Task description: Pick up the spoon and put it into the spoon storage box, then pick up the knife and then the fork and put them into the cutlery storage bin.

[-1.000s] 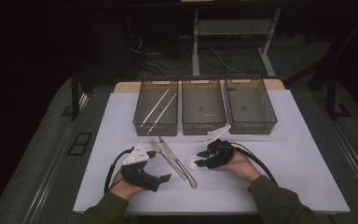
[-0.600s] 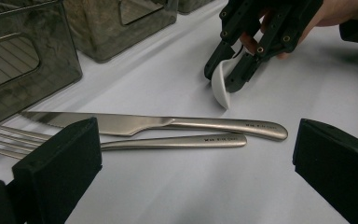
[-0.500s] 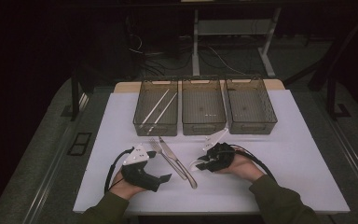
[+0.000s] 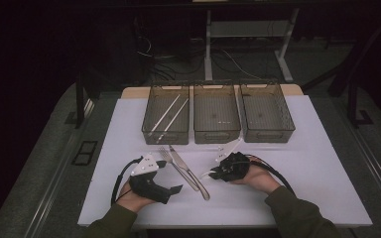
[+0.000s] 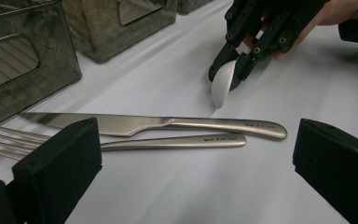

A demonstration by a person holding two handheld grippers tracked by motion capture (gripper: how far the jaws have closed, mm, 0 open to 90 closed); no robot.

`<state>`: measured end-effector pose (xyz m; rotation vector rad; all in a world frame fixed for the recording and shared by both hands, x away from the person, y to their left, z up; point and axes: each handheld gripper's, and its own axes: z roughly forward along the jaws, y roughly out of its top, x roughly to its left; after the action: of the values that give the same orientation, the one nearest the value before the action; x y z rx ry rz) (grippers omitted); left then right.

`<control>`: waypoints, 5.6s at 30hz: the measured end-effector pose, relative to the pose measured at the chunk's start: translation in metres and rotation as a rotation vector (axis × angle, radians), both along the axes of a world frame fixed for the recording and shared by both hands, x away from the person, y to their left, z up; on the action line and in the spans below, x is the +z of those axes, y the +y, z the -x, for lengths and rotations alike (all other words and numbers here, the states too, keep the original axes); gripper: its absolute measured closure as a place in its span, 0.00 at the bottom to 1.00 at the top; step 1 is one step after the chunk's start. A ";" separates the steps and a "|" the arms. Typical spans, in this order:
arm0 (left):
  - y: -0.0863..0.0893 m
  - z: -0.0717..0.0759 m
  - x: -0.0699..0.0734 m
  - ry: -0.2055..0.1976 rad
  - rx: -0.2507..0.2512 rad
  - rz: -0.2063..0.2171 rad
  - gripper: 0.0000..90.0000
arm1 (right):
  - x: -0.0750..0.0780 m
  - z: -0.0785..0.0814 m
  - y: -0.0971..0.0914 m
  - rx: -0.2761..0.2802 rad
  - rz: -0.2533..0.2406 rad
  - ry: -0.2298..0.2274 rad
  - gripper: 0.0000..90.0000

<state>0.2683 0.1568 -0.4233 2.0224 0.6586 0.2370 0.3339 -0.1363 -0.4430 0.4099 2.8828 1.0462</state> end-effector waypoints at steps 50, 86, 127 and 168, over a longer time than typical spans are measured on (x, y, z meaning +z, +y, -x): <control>-0.001 -0.001 -0.003 -0.013 -0.011 -0.001 0.00 | 0.060 -0.027 -0.036 -0.172 -0.150 -0.042 0.89; 0.000 0.000 -0.002 -0.014 -0.012 0.013 0.00 | 0.083 -0.123 -0.006 -0.291 -0.118 -0.073 0.89; -0.001 0.001 -0.002 -0.015 -0.015 0.000 0.00 | 0.089 -0.083 -0.038 -0.345 -0.310 0.001 0.40; -0.001 0.002 0.000 -0.020 -0.007 0.004 0.00 | 0.044 0.026 -0.134 -0.486 -0.338 -0.051 0.23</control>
<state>0.2662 0.1557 -0.4234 2.0156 0.6393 0.2508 0.3077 -0.2708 -0.3987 1.0165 2.3642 1.4026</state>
